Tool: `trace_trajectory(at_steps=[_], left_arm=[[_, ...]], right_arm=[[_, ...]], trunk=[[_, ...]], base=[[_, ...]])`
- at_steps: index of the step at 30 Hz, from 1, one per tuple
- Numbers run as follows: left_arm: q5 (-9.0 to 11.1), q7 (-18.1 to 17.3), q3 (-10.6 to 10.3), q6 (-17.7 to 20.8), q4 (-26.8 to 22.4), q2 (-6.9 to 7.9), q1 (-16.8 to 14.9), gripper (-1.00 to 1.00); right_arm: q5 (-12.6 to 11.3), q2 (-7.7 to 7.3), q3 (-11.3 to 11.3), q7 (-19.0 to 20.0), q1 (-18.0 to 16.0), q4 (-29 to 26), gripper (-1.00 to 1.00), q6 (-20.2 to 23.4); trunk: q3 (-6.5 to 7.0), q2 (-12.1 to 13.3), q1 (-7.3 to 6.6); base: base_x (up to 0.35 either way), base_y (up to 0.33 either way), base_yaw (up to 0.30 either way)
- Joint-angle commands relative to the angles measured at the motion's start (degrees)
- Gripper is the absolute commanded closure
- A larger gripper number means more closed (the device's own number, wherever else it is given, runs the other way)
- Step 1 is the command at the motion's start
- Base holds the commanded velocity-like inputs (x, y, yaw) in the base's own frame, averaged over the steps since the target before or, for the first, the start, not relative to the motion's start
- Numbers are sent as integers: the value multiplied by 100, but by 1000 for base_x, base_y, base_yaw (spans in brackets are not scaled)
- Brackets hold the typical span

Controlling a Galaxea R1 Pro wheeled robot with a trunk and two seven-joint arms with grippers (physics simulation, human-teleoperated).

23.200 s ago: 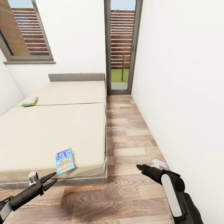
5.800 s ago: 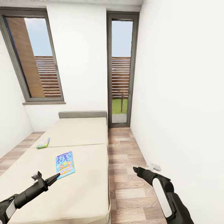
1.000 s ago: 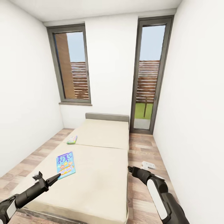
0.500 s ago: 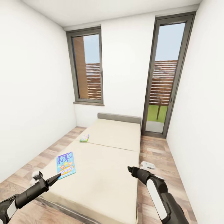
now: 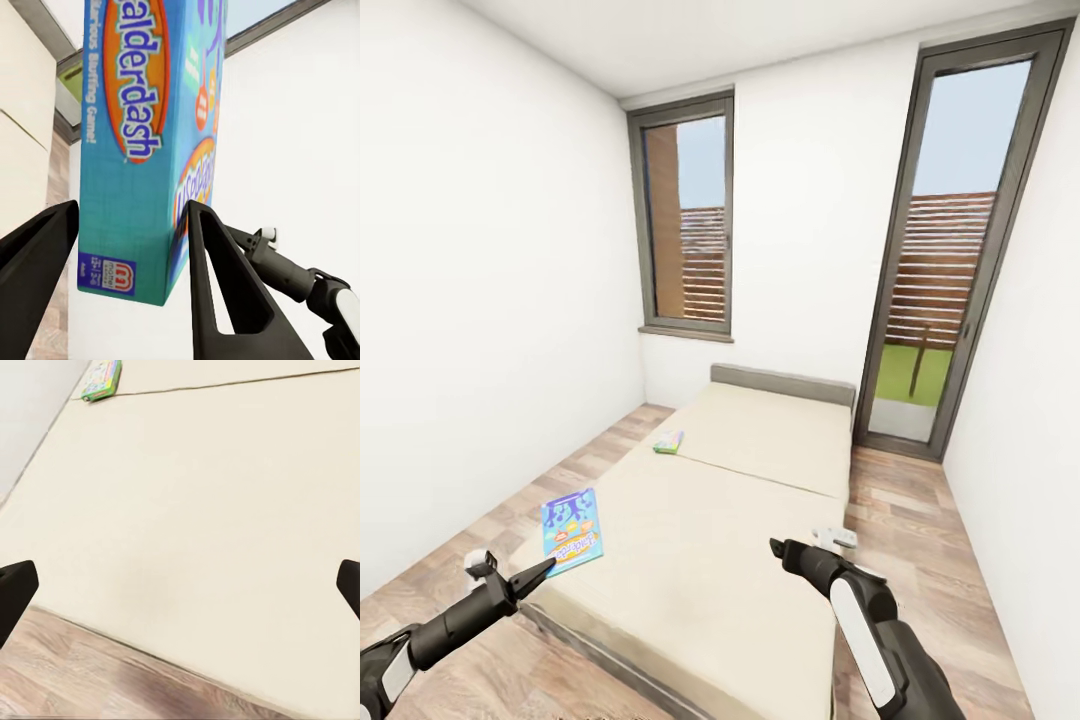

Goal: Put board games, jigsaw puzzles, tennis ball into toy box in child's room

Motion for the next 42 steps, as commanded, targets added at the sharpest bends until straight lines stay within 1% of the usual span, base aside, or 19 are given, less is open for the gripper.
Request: trace_trajectory(at_steps=[1,22,28,36,42], left_arm=[[10,-18,11,58,2,-1,-3,100],[1,-10,11,58,2,-4,-3,100],[1,-10,11,58,2,-4,-3,100],[1,-10,11,58,2,-4,-3,100],[1,67,11,58,2,-4,-3,100]], right_arm=[[-62,2,6,-54,0,-6,-100,14],[-61,6,9,-53,-1,1,-100,13],[-61,94,20,-56,3,8,-100,14],[-61,111,23,-56,2,11,-100,14],[-61,112,23,-59,-1,12,-100,14]], trunk=[[1,-5,2],[63,-5,2],[81,-5,2],[105,-5,2],[122,-5,2]], base=[[0,0,271],[0,0,271],[0,0,271],[0,0,271],[0,0,271]])
